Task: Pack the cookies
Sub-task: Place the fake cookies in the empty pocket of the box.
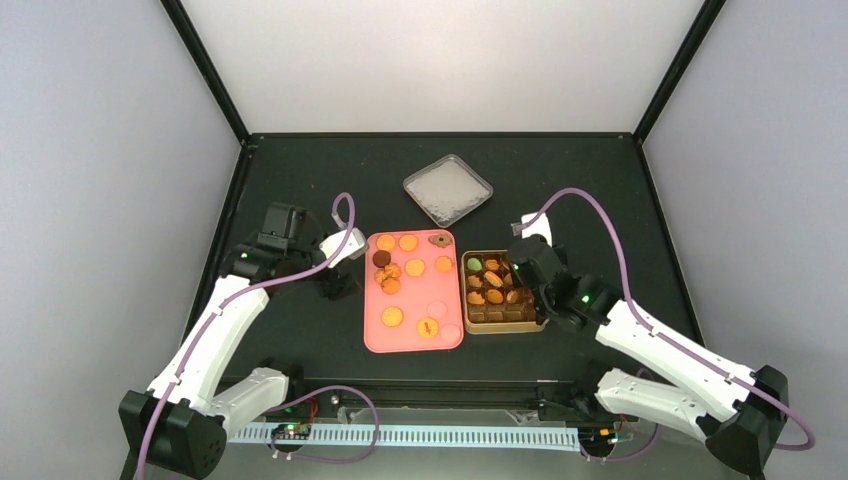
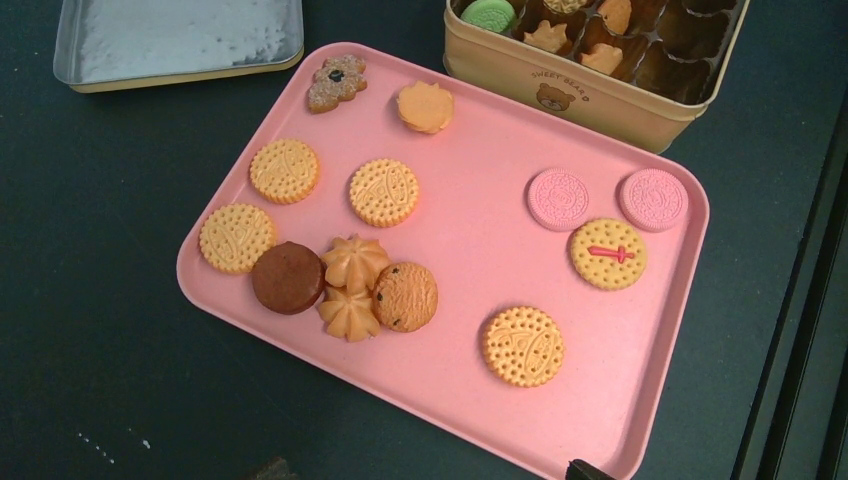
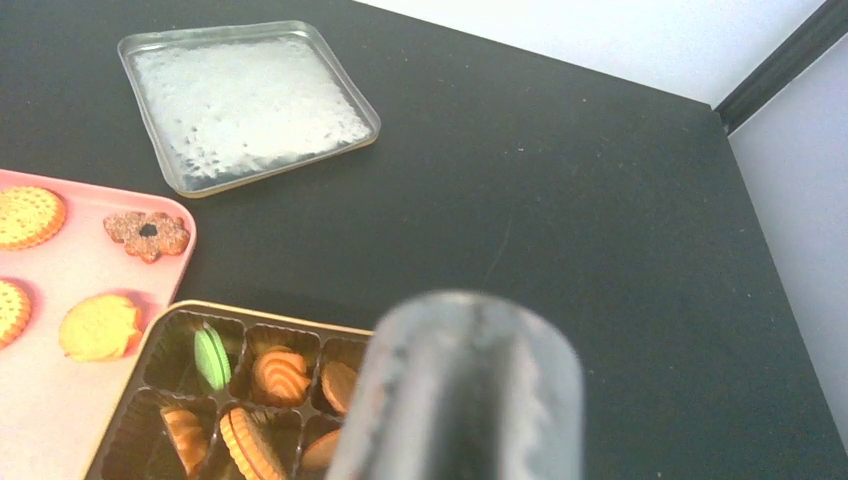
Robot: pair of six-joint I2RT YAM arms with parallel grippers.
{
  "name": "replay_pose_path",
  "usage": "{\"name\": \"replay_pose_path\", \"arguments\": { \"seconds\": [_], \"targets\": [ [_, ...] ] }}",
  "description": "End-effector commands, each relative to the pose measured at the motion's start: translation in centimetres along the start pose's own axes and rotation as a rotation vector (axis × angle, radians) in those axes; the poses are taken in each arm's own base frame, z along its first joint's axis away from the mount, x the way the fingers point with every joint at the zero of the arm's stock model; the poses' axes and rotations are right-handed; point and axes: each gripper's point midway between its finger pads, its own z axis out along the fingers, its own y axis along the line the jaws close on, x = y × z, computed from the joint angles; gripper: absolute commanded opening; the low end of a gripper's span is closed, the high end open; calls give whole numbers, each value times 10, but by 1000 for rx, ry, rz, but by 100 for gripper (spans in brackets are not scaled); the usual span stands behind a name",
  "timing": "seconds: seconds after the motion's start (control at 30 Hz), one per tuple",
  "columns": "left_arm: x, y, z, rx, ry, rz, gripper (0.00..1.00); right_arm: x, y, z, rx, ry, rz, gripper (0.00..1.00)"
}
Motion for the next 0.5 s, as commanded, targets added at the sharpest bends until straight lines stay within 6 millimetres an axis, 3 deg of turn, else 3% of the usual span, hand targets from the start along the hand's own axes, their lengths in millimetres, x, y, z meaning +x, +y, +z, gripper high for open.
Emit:
{"name": "replay_pose_path", "arguments": {
  "seconds": [0.0,0.27,0.37,0.47],
  "targets": [
    [-7,-2,-9,-3,-18,14,72,-12,2,1,1,-35,45,21],
    [-8,2,-12,-26,-18,12,73,-59,-9,-29,-35,-148,92,25],
    [-6,8,-12,-54,-12,-7,74,-78,-3,-42,-112,-196,105,28],
    [-3,20,-16,-95,-4,-40,75,-92,16,-51,-233,-230,111,31]
  ]
}}
